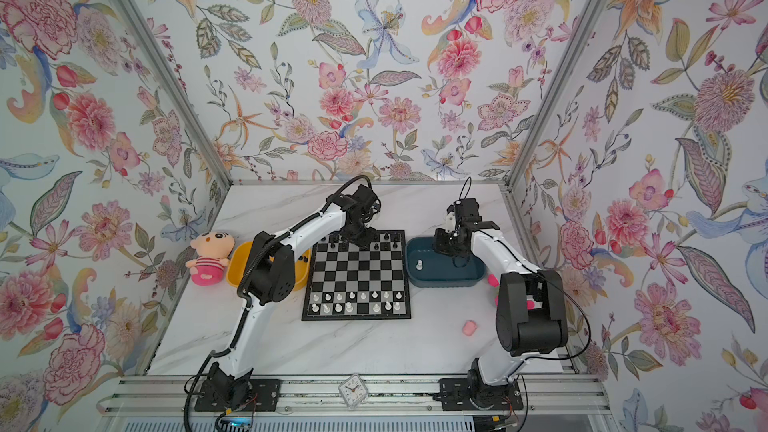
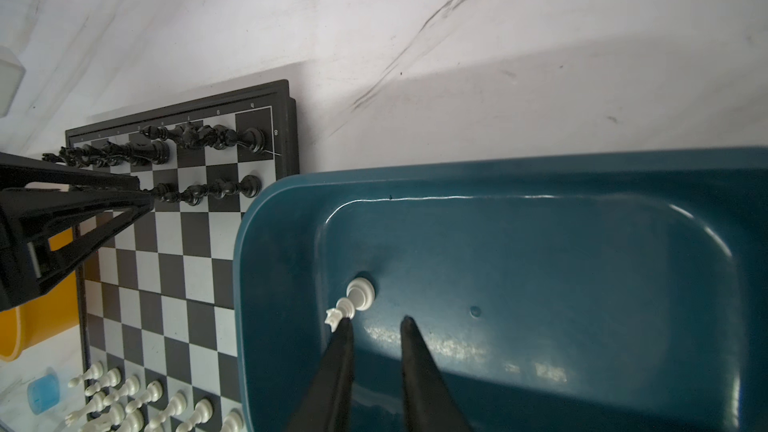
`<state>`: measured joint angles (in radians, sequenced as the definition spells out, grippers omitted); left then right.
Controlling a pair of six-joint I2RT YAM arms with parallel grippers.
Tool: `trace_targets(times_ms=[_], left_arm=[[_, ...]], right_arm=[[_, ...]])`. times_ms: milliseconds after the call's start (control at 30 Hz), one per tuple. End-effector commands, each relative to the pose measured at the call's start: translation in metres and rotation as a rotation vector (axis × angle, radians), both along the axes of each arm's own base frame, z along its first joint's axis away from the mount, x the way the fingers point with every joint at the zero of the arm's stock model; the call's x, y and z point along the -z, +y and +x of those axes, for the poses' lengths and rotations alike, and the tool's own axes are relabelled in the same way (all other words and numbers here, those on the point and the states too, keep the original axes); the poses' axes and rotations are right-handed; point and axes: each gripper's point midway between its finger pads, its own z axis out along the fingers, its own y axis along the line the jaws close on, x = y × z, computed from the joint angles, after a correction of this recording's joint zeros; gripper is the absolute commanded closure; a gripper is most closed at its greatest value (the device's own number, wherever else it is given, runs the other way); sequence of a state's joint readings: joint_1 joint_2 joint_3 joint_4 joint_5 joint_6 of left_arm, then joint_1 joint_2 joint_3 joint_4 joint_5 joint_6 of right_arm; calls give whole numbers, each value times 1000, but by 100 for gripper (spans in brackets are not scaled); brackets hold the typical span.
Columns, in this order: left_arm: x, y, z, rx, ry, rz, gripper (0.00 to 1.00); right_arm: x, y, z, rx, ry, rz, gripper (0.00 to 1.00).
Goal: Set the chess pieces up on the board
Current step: 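Lower the black pawn onto the board and open the left gripper, then raise the left gripper toward the yellow tray while the right lifts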
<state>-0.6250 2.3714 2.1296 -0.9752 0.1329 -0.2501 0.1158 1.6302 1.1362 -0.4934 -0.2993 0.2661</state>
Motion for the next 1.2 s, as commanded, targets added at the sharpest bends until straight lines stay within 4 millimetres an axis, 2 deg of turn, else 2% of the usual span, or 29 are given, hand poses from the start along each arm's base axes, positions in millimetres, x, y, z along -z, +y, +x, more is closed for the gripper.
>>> trace_targets(times_ms=[0,400,700,967,1167], left_arm=[[-51,-5,-2,9,-87,-23,72],[-89,-5,-8,13,-169,-49,72],[-122,8,-9,-11,-269,-54,72],[-147,34,-8,-66,-366,-56,71],[-163,74,-2,-164,-438,-85,70]], right_arm=[[-8,-2,-1,7,-26,9,77],[-19,-3,-9,1,-40,0,77],[-20,8,-18,-37,-25,-30,76],[-19,18,-27,-80,-4,-75,74],[-18,23,-32,-97,7,-97,72]])
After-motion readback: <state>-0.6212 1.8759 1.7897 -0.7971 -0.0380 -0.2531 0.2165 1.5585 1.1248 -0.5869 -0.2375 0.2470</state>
